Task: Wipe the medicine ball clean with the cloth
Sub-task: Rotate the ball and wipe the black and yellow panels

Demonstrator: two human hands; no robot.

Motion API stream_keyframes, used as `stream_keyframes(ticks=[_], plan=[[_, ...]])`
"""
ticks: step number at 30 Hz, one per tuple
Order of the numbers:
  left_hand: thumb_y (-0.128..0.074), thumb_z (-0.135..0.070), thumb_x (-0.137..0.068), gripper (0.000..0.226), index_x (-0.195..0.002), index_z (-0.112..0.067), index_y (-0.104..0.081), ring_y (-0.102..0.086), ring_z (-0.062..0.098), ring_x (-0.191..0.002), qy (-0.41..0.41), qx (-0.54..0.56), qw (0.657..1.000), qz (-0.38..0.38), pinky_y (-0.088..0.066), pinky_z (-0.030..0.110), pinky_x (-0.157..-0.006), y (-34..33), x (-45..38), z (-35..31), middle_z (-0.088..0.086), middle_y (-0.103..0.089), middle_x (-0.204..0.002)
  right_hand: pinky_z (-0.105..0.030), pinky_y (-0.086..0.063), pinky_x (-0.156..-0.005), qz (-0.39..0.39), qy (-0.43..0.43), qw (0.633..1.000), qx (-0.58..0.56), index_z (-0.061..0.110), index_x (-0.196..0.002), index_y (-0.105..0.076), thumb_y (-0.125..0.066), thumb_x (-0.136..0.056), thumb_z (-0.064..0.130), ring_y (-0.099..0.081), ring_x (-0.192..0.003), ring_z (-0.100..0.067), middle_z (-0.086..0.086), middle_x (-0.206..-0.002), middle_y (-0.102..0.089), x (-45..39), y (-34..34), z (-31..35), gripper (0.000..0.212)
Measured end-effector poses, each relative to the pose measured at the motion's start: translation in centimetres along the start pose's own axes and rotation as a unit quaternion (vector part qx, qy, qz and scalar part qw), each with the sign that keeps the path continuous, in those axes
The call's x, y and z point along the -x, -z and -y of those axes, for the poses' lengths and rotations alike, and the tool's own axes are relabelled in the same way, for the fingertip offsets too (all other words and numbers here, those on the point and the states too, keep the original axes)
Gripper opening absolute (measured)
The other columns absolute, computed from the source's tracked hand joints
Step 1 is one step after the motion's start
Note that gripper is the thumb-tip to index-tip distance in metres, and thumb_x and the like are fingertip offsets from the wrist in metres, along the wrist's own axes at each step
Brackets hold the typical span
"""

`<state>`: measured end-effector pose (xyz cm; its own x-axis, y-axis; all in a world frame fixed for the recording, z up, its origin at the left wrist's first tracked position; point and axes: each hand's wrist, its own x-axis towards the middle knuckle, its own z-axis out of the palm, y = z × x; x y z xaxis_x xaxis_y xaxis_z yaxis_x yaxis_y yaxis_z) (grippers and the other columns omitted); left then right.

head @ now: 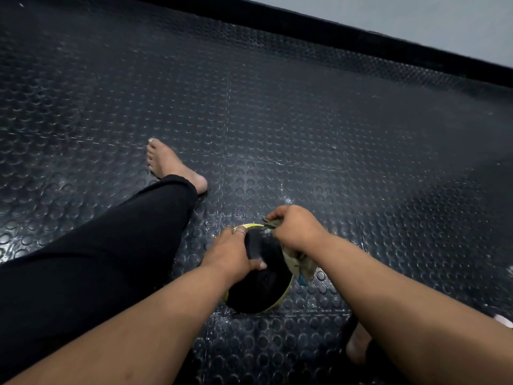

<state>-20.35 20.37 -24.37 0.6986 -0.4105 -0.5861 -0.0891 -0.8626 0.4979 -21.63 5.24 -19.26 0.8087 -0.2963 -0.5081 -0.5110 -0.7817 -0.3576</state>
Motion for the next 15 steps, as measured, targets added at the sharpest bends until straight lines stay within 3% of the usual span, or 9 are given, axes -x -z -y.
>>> stream_keyframes(ticks=[5,9,15], plan=[[-0.082,-0.051,-0.070,0.084,-0.139,-0.026,-0.042,-0.044,0.024,-0.128,-0.007,0.017,1.000,0.001,-0.039,0.040,-0.107,-0.1,0.0,0.1,0.002,-0.043,-0.129,-0.024,-0.049,-0.080,0.021,0.015,1.000,0.017,0.022,-0.110,-0.066,-0.056,-0.080,0.007,-0.060,-0.099,-0.018,0.001,-0.109,-0.066,-1.5,-0.2,1.7,0.036],[-0.081,-0.051,-0.071,0.079,-0.136,-0.026,-0.043,-0.044,0.024,-0.127,-0.005,0.006,1.000,-0.003,-0.041,0.040,-0.105,0.1,0.2,-0.1,0.001,-0.043,-0.128,-0.025,-0.048,-0.078,0.029,0.004,0.999,0.013,0.018,-0.122,-0.057,-0.056,-0.082,0.009,-0.059,-0.100,-0.021,-0.004,-0.113,-0.063,-2.4,-1.1,1.8,0.041],[-0.074,-0.048,-0.081,0.074,-0.141,-0.021,-0.040,-0.042,0.027,-0.129,-0.003,-0.010,1.000,-0.011,-0.040,0.038,-0.104,-0.6,0.8,-0.7,0.003,-0.040,-0.139,-0.029,-0.051,-0.086,0.046,0.014,0.997,0.054,0.018,-0.111,-0.066,-0.053,-0.084,0.012,-0.061,-0.099,-0.022,-0.003,-0.109,-0.067,-1.7,-2.5,0.7,0.031]])
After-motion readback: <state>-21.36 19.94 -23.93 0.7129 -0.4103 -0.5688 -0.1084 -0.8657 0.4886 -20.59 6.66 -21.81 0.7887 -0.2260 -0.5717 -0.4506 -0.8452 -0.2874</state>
